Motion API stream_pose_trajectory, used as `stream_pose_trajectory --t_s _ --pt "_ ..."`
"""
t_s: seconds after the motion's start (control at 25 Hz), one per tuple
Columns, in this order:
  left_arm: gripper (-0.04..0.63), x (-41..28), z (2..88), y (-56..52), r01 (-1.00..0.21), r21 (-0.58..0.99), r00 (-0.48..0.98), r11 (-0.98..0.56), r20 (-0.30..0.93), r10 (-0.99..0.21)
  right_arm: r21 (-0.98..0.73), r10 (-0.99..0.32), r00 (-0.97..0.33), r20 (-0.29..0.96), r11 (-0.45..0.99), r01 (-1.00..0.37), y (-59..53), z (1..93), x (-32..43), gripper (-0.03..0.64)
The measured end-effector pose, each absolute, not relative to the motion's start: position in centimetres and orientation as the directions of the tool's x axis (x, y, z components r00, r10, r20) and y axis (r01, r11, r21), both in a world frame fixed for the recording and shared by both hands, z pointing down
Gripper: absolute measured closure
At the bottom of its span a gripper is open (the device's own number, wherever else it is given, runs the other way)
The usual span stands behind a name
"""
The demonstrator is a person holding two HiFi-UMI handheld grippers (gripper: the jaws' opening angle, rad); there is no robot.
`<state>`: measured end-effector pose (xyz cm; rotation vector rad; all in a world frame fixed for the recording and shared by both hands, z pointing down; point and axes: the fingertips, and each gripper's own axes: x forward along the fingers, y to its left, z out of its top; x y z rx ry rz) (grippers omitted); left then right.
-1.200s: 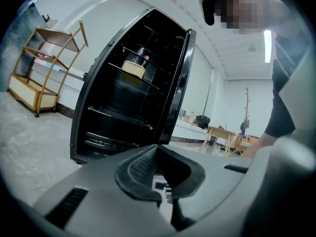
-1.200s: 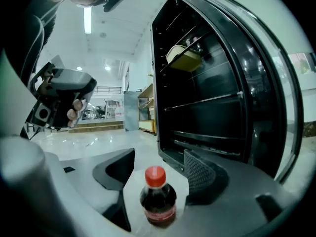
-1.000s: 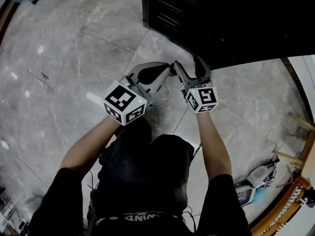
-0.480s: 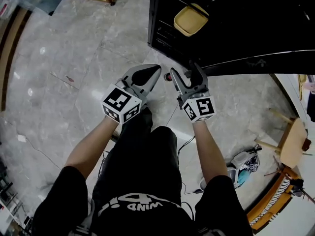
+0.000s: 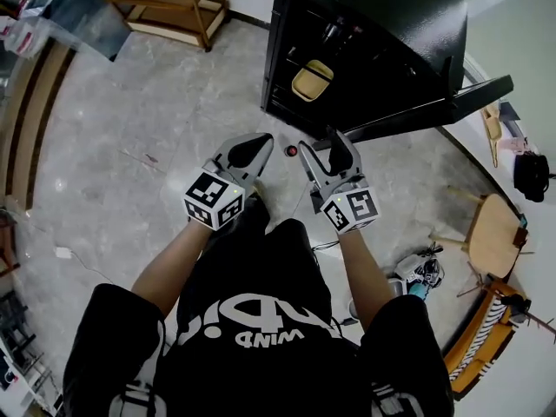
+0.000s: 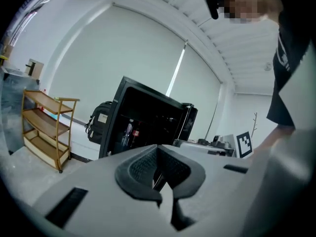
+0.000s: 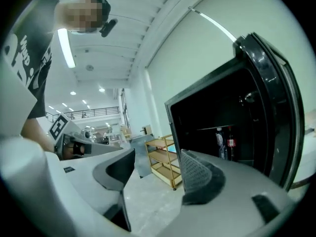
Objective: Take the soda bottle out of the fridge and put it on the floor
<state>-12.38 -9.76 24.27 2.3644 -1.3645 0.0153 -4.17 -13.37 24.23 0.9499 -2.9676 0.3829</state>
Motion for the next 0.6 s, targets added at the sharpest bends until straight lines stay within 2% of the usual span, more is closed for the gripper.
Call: stream_pose_trajectory --t_s 0.48,0.6 --pt "0.589 -8.5 16.9 -11.2 -0.823 0.309 0.535 -0.476 0.145 -0.832 -0.210 -0.556 -0.829 0.063 0.804 -0.556 -12.2 18.5 -0.2 0.307" --pt "0.589 -7.3 16.0 -12.1 -0.824 0.298 0.539 -0.483 0.149 -0.829 -0.198 -0.572 -0.818 0.061 0.796 -0.572 -13.2 17.4 1.5 0.348"
